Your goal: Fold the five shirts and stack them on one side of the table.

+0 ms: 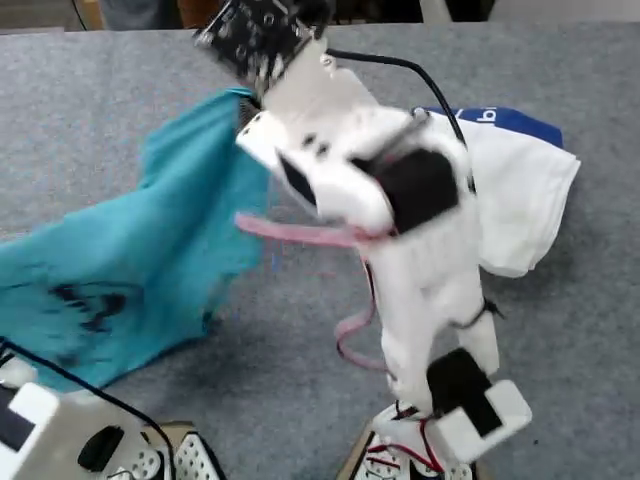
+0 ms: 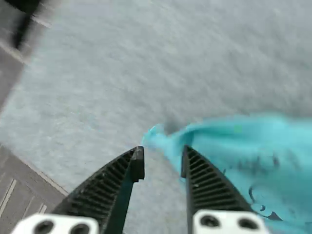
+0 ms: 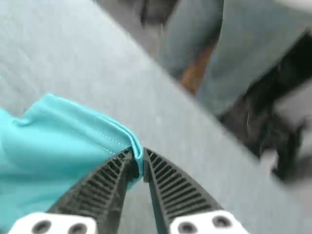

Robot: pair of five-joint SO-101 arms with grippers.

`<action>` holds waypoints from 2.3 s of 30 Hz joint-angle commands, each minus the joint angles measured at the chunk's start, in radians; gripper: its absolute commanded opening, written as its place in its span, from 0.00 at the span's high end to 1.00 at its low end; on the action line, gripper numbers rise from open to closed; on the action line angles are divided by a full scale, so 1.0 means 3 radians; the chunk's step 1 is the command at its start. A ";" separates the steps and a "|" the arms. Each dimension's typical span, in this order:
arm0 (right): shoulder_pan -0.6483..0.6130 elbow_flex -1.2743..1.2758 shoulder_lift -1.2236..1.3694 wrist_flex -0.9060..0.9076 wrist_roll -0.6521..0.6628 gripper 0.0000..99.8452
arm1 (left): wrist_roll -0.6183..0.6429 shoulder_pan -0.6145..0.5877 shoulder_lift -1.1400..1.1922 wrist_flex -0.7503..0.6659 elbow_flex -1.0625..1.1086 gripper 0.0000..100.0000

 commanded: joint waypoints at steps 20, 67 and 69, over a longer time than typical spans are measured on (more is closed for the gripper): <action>0.1616 0.0913 0.0754 0.1033 0.0900 0.99 | 0.1069 0.0775 -0.0455 -0.0967 0.1609 0.79; 0.0844 0.2964 -0.0596 0.0460 0.1156 0.99 | 0.1514 0.1271 -0.0491 -0.1616 0.3884 0.97; 0.0849 0.2964 -0.0463 0.0460 0.1156 0.99 | 0.1360 0.1220 -0.0491 -0.1463 0.3869 0.97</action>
